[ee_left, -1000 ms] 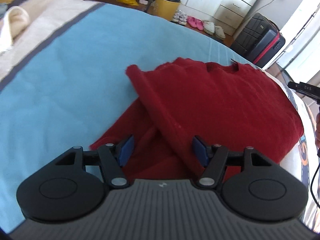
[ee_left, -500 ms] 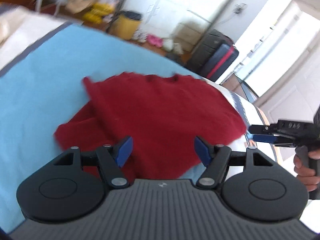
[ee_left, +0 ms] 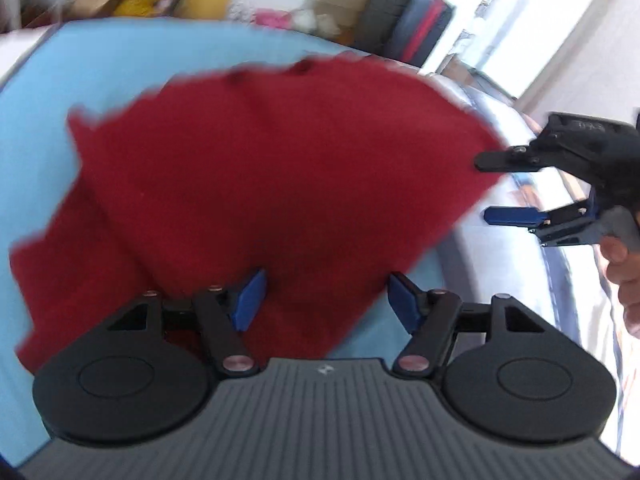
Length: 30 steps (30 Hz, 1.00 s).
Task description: Fold clothes
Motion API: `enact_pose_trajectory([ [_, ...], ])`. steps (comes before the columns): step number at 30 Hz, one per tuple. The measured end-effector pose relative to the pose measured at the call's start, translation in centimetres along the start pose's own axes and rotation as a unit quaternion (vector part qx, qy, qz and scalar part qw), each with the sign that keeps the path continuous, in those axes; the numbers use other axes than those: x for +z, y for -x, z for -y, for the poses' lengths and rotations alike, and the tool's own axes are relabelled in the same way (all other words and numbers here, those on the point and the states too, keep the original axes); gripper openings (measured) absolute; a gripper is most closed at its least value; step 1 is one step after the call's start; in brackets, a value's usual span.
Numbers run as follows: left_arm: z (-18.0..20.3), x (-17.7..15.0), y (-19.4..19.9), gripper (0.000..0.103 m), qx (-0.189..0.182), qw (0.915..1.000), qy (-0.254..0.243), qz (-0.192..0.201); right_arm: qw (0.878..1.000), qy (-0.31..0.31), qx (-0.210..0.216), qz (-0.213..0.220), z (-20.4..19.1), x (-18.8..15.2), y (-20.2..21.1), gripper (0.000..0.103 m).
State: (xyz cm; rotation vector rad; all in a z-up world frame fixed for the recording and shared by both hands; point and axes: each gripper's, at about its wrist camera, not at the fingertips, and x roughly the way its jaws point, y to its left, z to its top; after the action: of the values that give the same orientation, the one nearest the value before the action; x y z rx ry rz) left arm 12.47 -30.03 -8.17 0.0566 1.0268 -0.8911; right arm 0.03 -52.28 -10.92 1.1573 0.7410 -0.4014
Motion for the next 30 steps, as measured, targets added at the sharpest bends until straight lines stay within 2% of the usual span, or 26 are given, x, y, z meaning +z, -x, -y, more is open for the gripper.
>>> enact_pose_trajectory([
  [5,-1.4,0.6,0.3,0.067,-0.024,0.9975,0.066,-0.006,0.998,-0.008,0.006,0.058,1.0,1.6,-3.0,0.067],
  [8,-1.9,0.3,0.4,0.067,-0.037,0.9969,0.069,-0.002,0.996,0.016,-0.003,0.083,-0.2,3.5,-3.9,0.069],
  [9,-2.1,0.3,0.5,0.067,-0.042,0.9964,0.073,-0.001,0.996,0.021,0.002,0.086,-0.3,4.0,-4.0,0.062],
  [10,-2.2,0.3,0.6,0.067,-0.047,0.9959,0.078,0.0,0.995,0.03,0.01,0.097,-0.7,4.1,-4.1,0.049],
  [11,-2.3,0.2,0.6,0.067,-0.051,0.9954,0.081,0.003,0.994,0.042,0.011,0.103,-0.9,4.2,-3.9,0.027],
  [13,-1.6,0.0,0.4,0.067,-0.041,0.9973,0.059,0.009,0.989,0.09,-0.006,0.116,-1.8,3.8,-3.6,0.023],
  [15,-0.4,-0.2,0.2,0.067,-0.018,0.9995,0.024,0.013,0.979,0.162,-0.027,0.122,-3.5,3.5,-2.9,0.021],
  [17,0.5,-0.2,0.3,0.067,-0.002,0.9999,0.007,0.011,0.965,0.226,-0.043,0.126,-5.2,3.4,-2.1,0.02],
  [19,0.0,0.0,0.6,0.067,-0.013,0.9997,0.02,0.008,0.949,0.282,-0.053,0.134,-7.0,3.2,-1.2,0.02],
  [22,-2.3,0.6,2.9,0.067,-0.045,0.9969,0.064,0.01,0.906,0.389,-0.075,0.149,-10.6,1.2,-0.2,0.019],
  [24,-4.2,1.2,5.1,0.067,-0.054,0.9943,0.09,0.019,0.883,0.436,-0.069,0.158,-12.4,-0.2,1.1,0.018],
  [26,-6.8,1.6,7.5,0.067,-0.061,0.9911,0.112,0.039,0.87,0.464,-0.048,0.158,-14.2,-1.9,2.2,0.018],
  [28,-9.4,2.0,9.9,0.067,-0.071,0.9862,0.137,0.06,0.844,0.511,-0.038,0.156,-16.0,-4.1,2.6,0.018],
  [30,-12.2,1.1,11.3,0.067,-0.113,0.9715,0.192,0.081,0.803,0.575,-0.036,0.153,-17.3,-7.0,2.3,0.018],
])
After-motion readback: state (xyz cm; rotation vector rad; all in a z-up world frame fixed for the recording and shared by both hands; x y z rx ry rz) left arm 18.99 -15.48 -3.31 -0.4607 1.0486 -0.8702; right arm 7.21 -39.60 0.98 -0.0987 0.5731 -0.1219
